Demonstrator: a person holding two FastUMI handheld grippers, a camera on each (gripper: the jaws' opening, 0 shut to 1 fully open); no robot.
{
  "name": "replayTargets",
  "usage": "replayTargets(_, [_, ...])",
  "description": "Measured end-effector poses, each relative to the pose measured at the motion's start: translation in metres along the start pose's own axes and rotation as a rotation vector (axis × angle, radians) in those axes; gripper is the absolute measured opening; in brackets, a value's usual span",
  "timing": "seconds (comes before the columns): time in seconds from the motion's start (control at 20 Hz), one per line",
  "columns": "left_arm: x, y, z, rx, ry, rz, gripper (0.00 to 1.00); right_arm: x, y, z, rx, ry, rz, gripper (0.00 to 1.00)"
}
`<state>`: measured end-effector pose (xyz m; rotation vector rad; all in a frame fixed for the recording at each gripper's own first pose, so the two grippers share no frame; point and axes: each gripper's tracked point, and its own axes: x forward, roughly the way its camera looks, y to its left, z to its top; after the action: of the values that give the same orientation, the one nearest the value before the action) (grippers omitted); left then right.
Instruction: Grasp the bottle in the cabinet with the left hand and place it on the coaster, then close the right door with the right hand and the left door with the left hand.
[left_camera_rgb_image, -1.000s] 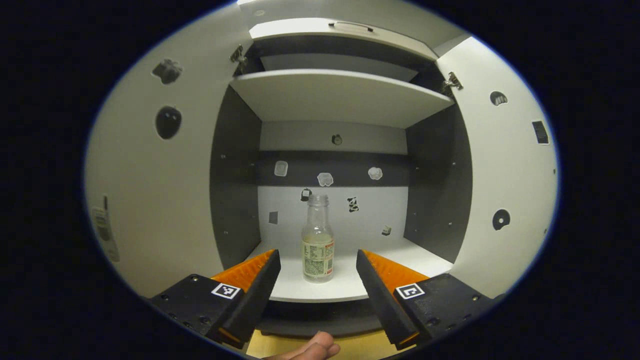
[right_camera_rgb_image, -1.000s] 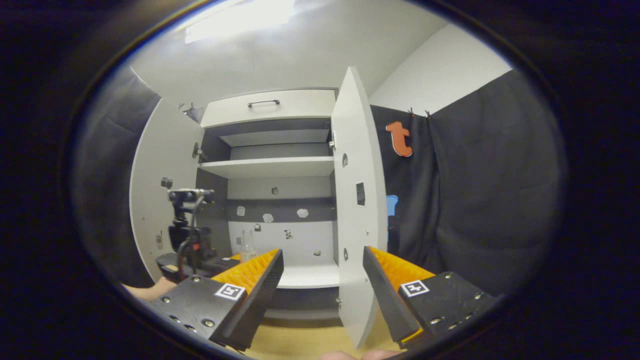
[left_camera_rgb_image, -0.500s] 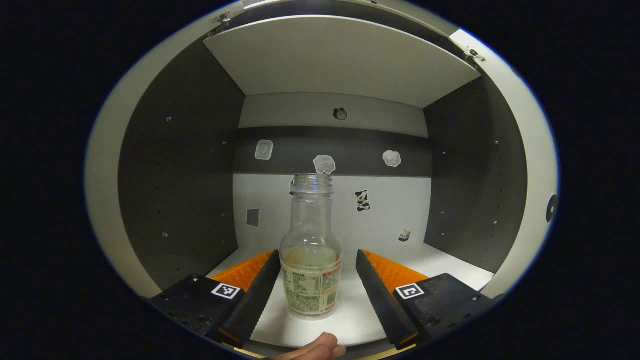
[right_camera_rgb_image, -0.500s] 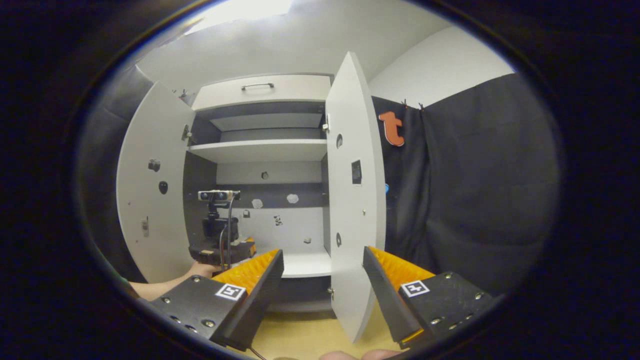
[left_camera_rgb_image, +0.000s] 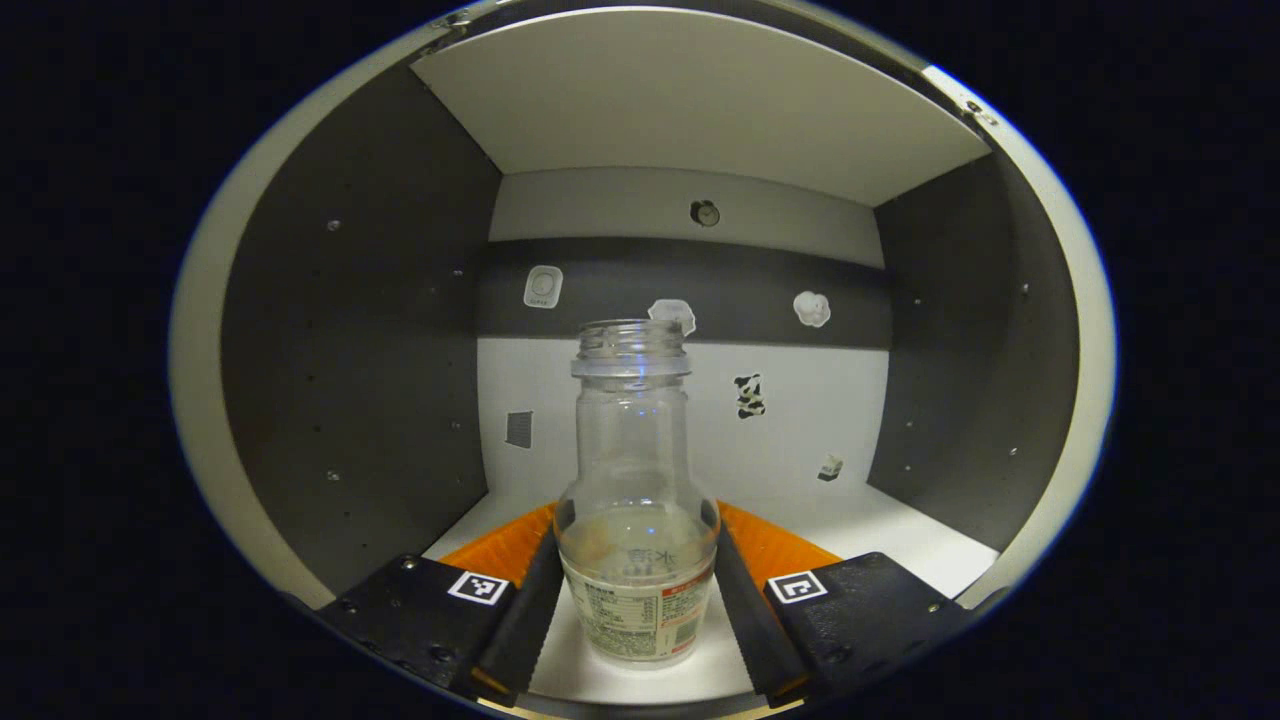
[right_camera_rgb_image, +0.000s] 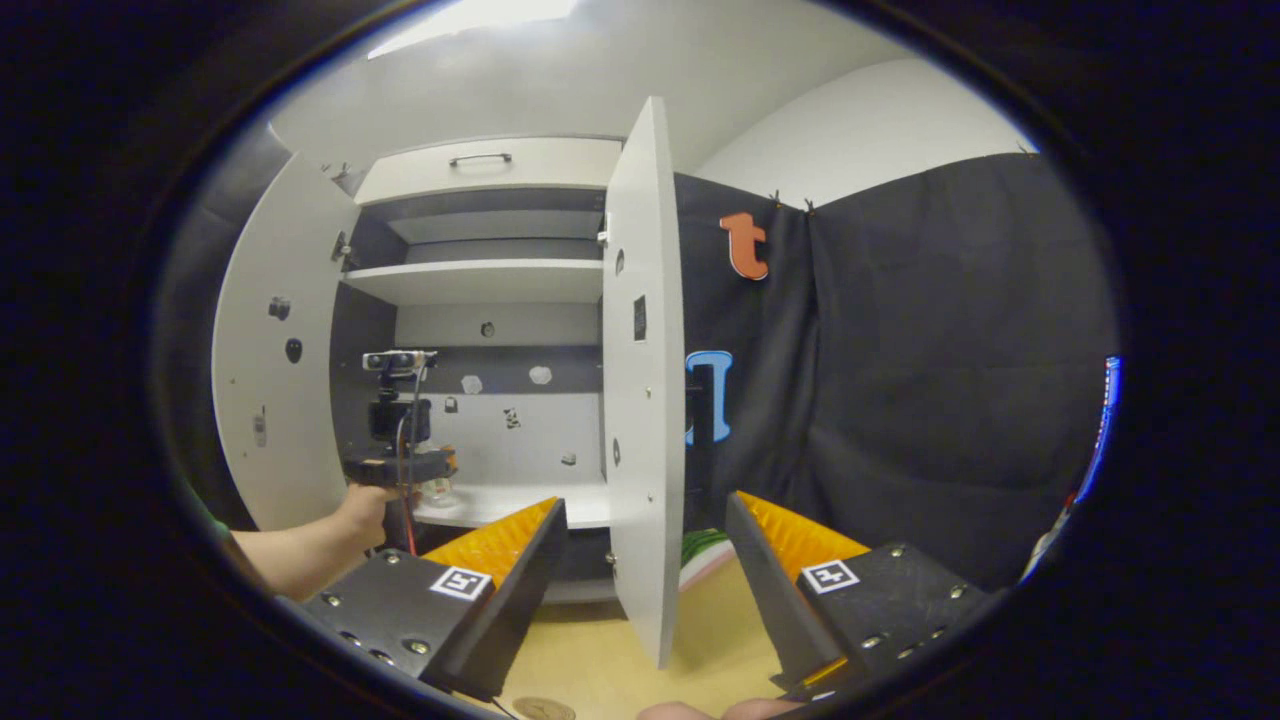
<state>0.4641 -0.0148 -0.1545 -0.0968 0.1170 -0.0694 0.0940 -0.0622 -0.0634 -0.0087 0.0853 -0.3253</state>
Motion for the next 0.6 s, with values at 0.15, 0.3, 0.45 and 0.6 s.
replayTargets(0.15, [-0.048,-0.004,0.015,-0.05,-0.002,-0.013,0.78,-0.021,-0.012,0.001,0.008,-0.005,0.017,0.97])
replayTargets(0.3, [-0.099,-0.004,0.032,-0.044,-0.016,0.005,0.79,-0.045,-0.022,0.003,0.016,-0.006,0.033,0.97])
replayTargets(0.45, [-0.152,-0.011,0.049,-0.026,-0.053,-0.002,0.77,-0.071,-0.031,0.008,0.036,-0.016,0.061,0.97])
replayTargets(0.6, [-0.212,-0.021,0.058,0.014,-0.097,-0.015,0.77,-0.1,-0.043,0.011,0.053,-0.017,0.08,0.97])
